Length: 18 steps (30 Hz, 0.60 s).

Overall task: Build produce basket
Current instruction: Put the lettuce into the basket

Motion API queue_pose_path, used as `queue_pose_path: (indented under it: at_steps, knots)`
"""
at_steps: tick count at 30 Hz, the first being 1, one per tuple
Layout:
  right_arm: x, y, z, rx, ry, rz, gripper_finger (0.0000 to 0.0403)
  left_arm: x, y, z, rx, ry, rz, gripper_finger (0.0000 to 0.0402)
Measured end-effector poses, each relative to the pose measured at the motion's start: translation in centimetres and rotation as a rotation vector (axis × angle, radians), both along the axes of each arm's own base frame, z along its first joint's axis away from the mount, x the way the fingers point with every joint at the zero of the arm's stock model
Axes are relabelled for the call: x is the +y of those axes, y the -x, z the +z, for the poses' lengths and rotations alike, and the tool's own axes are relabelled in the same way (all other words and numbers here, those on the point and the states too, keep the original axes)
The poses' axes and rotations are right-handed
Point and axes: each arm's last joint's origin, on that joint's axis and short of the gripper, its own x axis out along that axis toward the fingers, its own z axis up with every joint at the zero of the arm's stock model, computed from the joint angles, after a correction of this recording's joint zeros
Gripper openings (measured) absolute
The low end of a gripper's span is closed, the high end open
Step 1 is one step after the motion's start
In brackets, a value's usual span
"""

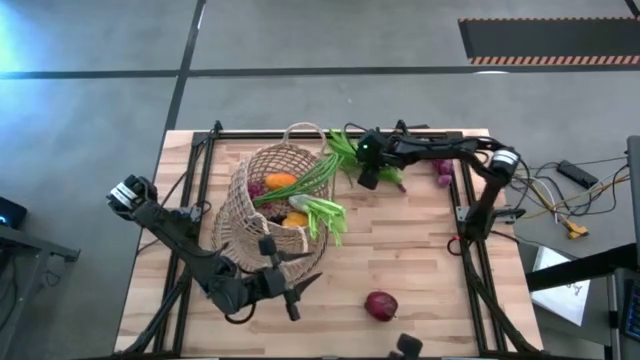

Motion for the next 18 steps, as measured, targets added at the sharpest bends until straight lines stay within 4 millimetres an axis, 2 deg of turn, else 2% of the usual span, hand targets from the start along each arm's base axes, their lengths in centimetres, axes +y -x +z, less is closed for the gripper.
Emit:
queue_pose_path:
  at_steps: [3, 6, 12, 18]
  knots:
    - [0.8, 1.2, 2.2, -0.080, 0.043, -0.007, 0.0080, -0.3, 0.4, 0.2, -0.007, 0.003, 0.045, 0.0205]
    - [1.9, 3.0, 4.2, -0.171, 0.075, -0.042, 0.0056, -0.6, 0.7, 1.1, -0.055, 0.011, -0.003, 0.0205]
    - [5.4, 6.7, 8.1, -0.469, 0.165, -0.088, 0.0065, -1.3, 0.7, 2.8, -0.206, -0.065, -0.302, 0.0205]
    - [9.1, 10.0, 10.3, -0.673, 0.217, -0.029, 0.0067, -0.9, 0.4, 3.6, -0.222, -0.152, -0.310, 0.0205]
